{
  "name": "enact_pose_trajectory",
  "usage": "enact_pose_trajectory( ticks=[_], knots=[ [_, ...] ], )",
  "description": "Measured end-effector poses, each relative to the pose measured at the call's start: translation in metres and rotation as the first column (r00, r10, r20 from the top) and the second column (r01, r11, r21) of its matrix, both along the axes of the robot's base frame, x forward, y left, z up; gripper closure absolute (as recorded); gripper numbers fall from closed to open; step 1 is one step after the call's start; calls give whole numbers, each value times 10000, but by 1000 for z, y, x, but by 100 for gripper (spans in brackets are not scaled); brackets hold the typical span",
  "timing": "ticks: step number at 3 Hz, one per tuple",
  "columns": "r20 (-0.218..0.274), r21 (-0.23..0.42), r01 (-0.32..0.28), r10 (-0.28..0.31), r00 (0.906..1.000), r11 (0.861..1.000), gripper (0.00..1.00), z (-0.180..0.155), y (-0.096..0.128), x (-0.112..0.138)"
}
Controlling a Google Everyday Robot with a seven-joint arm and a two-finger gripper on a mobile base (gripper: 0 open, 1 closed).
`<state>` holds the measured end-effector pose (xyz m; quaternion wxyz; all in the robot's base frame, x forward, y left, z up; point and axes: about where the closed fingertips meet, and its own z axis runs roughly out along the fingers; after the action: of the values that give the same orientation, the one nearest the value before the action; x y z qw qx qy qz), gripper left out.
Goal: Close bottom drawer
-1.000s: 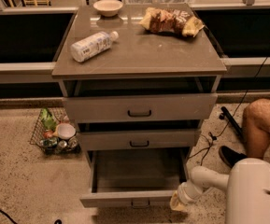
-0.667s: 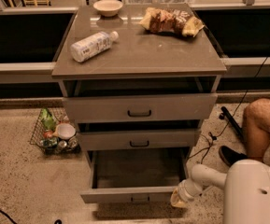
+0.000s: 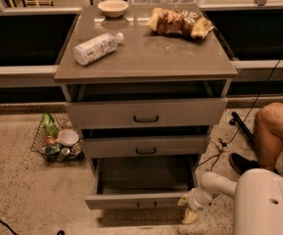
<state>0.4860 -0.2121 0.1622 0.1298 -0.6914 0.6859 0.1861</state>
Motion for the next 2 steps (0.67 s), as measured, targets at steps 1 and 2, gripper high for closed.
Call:
enact_pose_trajectory(
  ticks=[1, 2],
  knots=[
    [0, 0, 0, 0, 10000, 10000, 0, 0, 0, 0],
    [-1, 1, 0, 0, 10000, 10000, 0, 0, 0, 0]
  ],
)
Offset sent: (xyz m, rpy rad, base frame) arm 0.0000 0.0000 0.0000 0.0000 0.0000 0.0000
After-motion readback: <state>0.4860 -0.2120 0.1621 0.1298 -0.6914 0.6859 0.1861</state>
